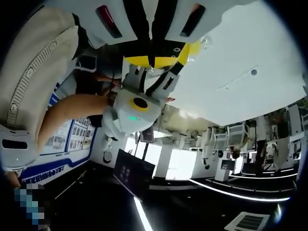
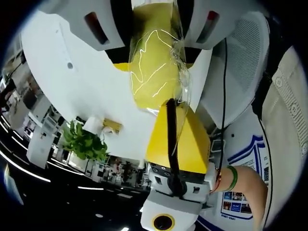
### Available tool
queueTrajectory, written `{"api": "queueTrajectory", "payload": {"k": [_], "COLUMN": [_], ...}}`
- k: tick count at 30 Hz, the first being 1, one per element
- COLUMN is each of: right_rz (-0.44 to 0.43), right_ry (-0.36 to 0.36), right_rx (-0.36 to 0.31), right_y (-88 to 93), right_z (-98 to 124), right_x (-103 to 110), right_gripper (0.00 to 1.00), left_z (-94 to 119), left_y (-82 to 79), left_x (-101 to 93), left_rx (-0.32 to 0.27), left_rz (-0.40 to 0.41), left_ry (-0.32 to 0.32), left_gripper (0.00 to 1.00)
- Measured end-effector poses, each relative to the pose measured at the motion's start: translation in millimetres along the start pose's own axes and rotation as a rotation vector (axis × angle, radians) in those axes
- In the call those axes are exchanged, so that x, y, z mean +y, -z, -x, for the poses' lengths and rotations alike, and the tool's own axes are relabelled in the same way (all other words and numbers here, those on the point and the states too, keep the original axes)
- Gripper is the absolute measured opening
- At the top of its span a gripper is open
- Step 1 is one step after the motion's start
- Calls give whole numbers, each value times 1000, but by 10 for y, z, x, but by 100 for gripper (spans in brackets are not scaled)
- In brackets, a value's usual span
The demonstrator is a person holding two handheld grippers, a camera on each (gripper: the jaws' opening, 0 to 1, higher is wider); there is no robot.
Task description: Compare the silicone blocks by pressing each to a similar depth, holding the contact briefly, and releasing to observe deformation and rebound differences across the visible hardness samples.
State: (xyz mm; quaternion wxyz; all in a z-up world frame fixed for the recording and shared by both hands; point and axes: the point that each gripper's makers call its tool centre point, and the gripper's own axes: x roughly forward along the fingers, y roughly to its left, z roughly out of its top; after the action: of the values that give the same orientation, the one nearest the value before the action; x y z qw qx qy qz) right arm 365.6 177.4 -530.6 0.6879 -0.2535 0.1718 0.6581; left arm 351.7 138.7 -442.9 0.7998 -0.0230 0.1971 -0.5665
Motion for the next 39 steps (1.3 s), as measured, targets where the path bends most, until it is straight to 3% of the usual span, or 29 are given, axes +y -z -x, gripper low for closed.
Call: {"api": "queueTrajectory", "payload": {"k": [29, 39], "right_rz": [-48, -65], "right_ry": [-21, -19], "right_rx": [9, 15], "right_y": [52, 95], "right_z": [-19, -44], "right_x": [-19, -55], "right_gripper": [28, 33], "left_z": [-20, -21], "left_y": [7, 18], "left_x": [32, 115], "left_rx": [-6, -37], "left_rz": [14, 58], "left_ry": [5, 15], "left_gripper": [0, 0]}}
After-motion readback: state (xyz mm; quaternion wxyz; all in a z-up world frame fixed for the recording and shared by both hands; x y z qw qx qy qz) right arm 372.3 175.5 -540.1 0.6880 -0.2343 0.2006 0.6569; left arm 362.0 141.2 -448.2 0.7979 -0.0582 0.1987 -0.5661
